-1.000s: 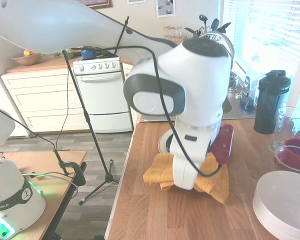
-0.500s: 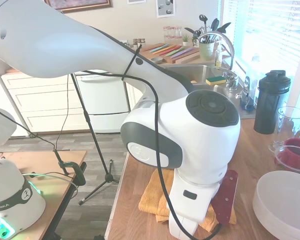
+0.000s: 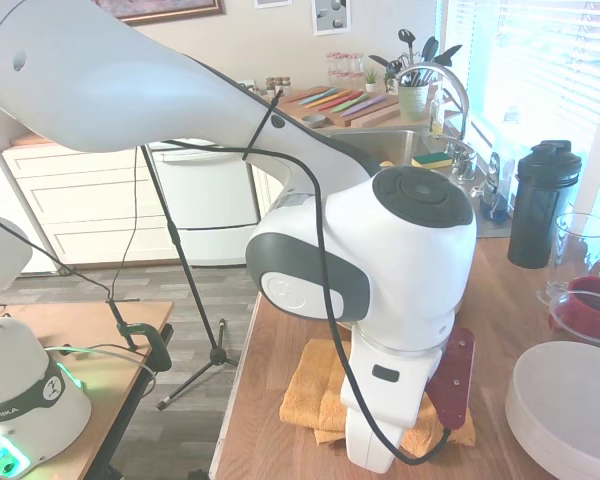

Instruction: Wipe the blue plate in counterclockwise motion

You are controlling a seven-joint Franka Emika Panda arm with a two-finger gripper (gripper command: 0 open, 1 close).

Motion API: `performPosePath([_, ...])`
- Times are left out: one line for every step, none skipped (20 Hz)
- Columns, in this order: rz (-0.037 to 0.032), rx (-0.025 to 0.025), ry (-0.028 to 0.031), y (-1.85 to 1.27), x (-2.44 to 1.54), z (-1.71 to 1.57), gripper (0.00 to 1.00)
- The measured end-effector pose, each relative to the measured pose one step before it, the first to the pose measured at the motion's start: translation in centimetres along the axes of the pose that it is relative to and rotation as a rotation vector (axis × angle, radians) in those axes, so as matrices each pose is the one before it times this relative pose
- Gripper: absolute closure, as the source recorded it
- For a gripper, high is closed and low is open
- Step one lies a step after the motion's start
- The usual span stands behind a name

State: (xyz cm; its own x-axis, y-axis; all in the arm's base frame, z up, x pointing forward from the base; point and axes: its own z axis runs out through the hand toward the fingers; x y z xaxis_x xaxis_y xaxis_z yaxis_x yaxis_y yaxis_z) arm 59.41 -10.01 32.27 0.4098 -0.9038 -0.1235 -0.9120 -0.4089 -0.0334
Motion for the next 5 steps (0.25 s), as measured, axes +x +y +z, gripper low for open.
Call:
performPosePath([-0.00095, 0.00424, 0.00482, 0.077, -0.081, -0.006, 0.00])
performPosePath([-0.00113, 0.00419, 0.00503, 0.111, -0.103, -0.006, 0.00])
performPosePath([-0.00200, 0.00417, 0.00590, 0.109, -0.122, -0.004, 0.00])
performPosePath([-0.00292, 0.00442, 0.00666, 0.157, -0.196, -0.017, 0.00])
performPosePath([-0.00308, 0.00294, 0.00641, 0.201, -0.208, 0.016, 0.00])
